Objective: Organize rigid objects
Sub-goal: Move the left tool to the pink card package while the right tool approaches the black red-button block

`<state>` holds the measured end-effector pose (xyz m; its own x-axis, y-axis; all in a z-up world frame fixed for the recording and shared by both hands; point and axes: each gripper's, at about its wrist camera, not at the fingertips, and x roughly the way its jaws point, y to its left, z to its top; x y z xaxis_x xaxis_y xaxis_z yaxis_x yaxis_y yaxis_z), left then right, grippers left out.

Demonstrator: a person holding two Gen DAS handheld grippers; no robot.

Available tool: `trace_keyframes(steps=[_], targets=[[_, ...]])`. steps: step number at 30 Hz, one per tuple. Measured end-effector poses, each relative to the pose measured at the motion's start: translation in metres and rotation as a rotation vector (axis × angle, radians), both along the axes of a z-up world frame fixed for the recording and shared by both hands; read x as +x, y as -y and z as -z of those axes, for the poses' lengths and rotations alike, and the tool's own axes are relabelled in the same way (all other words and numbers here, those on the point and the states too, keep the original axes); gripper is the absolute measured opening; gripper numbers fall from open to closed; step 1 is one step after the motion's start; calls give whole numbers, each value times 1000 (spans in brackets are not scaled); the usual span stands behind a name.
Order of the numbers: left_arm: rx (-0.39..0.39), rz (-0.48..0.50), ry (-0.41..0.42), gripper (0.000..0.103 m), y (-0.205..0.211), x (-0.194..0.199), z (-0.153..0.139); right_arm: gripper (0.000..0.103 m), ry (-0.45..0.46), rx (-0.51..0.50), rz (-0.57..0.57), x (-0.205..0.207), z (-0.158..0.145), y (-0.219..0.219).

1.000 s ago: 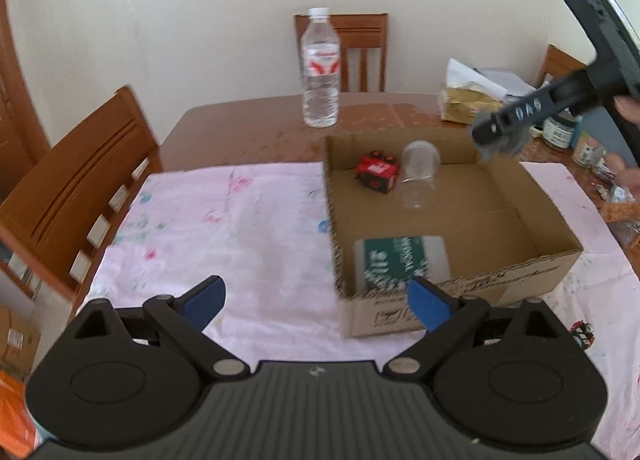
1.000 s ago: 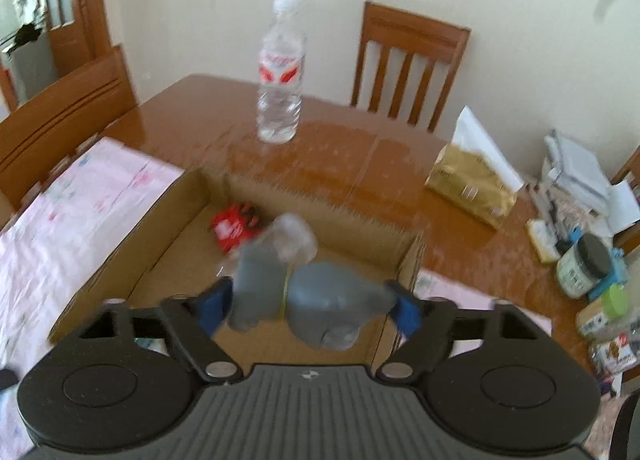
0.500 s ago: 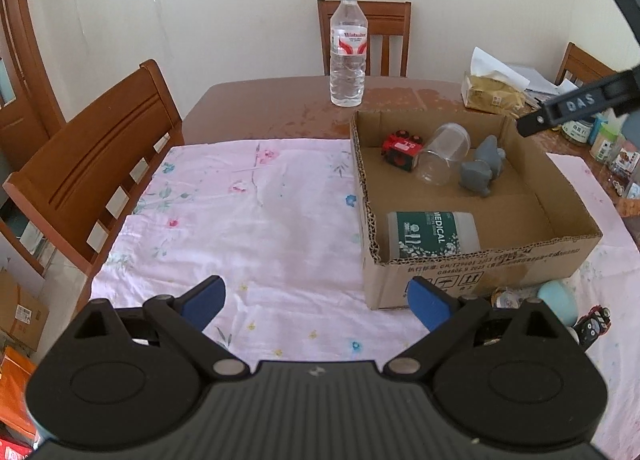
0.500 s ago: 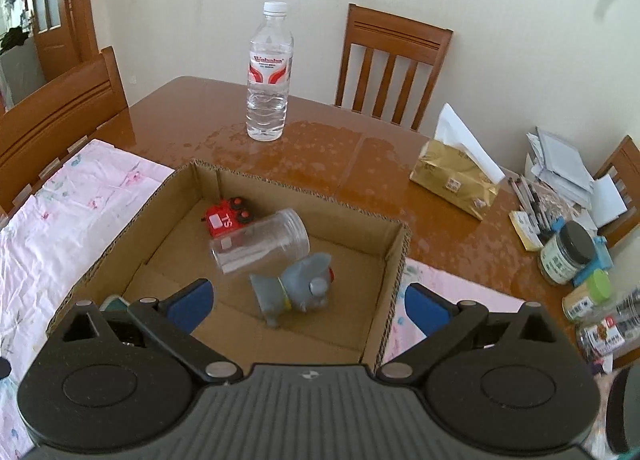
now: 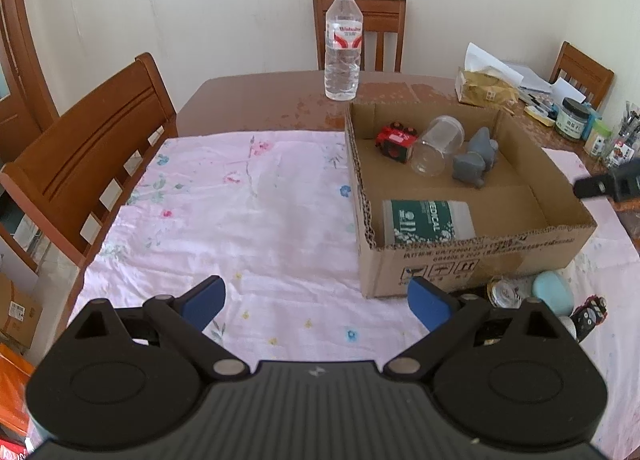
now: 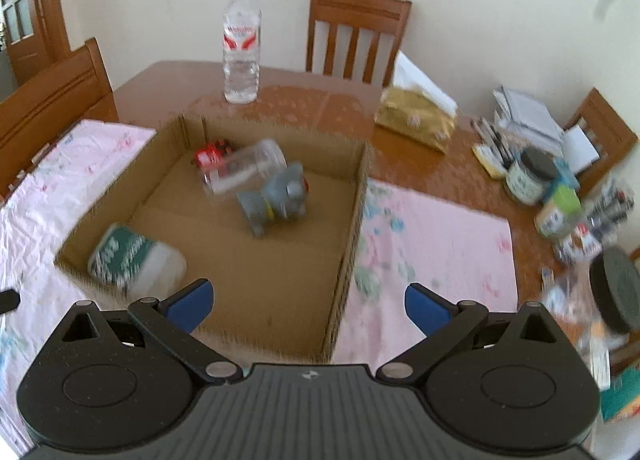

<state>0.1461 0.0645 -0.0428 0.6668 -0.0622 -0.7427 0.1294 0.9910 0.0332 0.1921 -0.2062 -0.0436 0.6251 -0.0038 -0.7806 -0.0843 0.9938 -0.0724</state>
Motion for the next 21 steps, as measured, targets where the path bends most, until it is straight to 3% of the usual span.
trace_keyframes(steps=[11,21], targets=[[-19,21,-48,98,5,-9,15,103,-161,91,150,-35,60,9],[-20,88,-56,98,11,-5,17,103,-194,88,233,-57,75,21]])
